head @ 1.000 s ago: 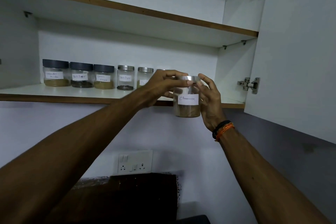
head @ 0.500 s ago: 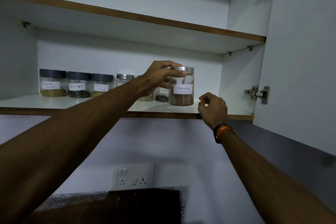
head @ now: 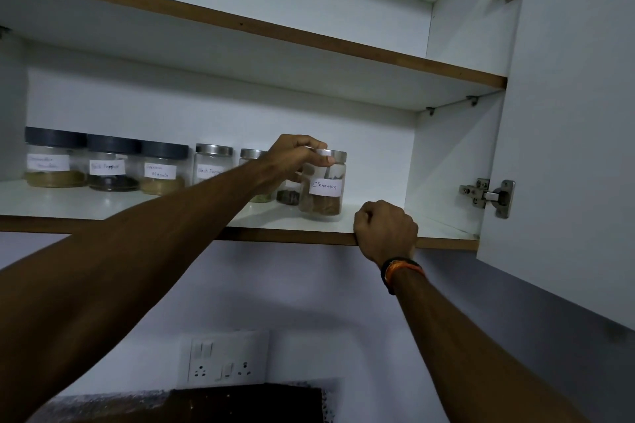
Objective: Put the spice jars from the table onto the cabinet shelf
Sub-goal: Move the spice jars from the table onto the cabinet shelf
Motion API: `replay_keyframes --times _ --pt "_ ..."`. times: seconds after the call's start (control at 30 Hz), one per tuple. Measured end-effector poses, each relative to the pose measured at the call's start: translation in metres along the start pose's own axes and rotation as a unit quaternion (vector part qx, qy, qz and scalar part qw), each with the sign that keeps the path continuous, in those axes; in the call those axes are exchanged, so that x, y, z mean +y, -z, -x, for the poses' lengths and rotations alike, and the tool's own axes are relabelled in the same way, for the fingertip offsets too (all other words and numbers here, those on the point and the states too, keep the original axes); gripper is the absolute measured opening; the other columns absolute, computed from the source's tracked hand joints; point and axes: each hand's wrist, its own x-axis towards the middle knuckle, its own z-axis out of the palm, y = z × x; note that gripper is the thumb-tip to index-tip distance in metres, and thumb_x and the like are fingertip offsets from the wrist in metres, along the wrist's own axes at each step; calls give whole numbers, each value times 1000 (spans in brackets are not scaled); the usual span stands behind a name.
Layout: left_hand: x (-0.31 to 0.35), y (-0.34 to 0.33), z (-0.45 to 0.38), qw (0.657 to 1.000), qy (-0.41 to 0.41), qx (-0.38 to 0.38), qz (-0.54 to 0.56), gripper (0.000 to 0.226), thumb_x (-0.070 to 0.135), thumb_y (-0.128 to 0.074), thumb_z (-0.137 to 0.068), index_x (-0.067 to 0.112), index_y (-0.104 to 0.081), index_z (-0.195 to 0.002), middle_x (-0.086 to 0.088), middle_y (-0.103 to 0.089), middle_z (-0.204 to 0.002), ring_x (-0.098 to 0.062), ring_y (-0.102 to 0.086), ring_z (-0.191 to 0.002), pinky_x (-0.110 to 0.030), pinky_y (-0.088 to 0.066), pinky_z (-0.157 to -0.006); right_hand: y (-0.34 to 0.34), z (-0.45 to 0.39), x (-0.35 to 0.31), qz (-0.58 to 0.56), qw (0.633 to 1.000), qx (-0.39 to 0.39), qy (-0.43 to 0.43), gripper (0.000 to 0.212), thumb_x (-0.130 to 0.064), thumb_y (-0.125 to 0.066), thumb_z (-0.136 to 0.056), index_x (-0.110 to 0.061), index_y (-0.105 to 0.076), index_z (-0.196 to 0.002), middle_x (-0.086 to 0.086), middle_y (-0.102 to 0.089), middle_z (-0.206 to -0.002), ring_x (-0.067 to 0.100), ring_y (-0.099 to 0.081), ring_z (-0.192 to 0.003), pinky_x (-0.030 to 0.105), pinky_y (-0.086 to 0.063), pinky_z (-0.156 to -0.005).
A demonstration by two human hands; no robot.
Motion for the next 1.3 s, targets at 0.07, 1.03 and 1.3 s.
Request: replay_keyframes --times 0.07,1.03,1.3 --pt "-9 -3 -8 1000 4 -9 -2 38 19 -76 -81 14 -67 -118 -8 -68 -115 -32 -63 -106 -48 -57 -87 -1 1 1 -5 1000 15 1 29 -30 -50 -89 -16 -71 -74 0 -65 -65 16 -50 -56 23 -35 -55" --pt "-47 -12 -103 844 -147 -34 -515 56 53 -59 -93 10 -66 -128 -9 -69 -125 -27 -63 -109 -38 -48 -91 -9 5 2 -42 995 90 9 34 -29 -41 -81 -15 -65 -62 -1 -59 -55 13 -46 -48 21 -31 -50" --pt "-51 -9 -114 834 -116 -63 -535 52 53 -57 -94 8 -68 -120 -11 -72 -116 -30 -64 -102 -41 -51 -86 -9 6 2 -43 994 100 12 34 -29 -41 -81 -15 -66 -62 -1 -59 -55 13 -44 -48 17 -23 -49"
